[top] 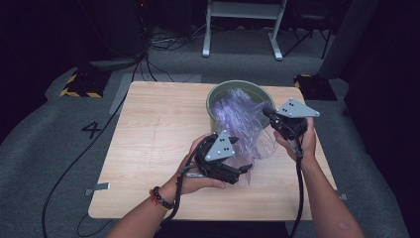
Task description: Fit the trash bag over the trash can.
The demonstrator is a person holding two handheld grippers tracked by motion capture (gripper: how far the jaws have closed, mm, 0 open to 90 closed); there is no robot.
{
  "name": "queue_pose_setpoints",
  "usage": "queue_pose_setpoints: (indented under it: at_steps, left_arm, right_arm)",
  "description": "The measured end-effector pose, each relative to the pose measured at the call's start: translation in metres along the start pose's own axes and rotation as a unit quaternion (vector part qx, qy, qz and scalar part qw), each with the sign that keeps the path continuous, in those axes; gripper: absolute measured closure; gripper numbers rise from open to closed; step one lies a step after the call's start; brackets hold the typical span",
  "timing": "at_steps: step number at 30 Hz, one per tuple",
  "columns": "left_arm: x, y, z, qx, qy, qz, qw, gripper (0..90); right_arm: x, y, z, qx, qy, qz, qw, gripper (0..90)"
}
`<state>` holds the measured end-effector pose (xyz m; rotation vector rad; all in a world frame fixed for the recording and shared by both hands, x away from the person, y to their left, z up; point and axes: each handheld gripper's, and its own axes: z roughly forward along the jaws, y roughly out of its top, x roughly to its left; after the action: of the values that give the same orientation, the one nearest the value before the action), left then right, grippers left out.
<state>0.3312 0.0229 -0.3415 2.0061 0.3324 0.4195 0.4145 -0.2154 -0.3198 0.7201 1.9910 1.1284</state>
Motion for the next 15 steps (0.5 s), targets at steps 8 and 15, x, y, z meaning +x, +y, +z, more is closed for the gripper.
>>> queue_pose_setpoints:
  at_steps: [8,15]
  left_arm:
    - [0.023,-0.015,0.005,0.026,0.021,-0.005,0.9994,56.0]
    - [0.037,-0.016,-0.015,-0.004,0.041,-0.001,0.9992,85.5]
  right_arm:
    - [-0.005,-0.004,-0.006,-0.007,0.003,0.009,0.9999,90.0]
    - [-0.01,-0.008,-0.007,-0.01,0.002,0.019,0.9998,90.0]
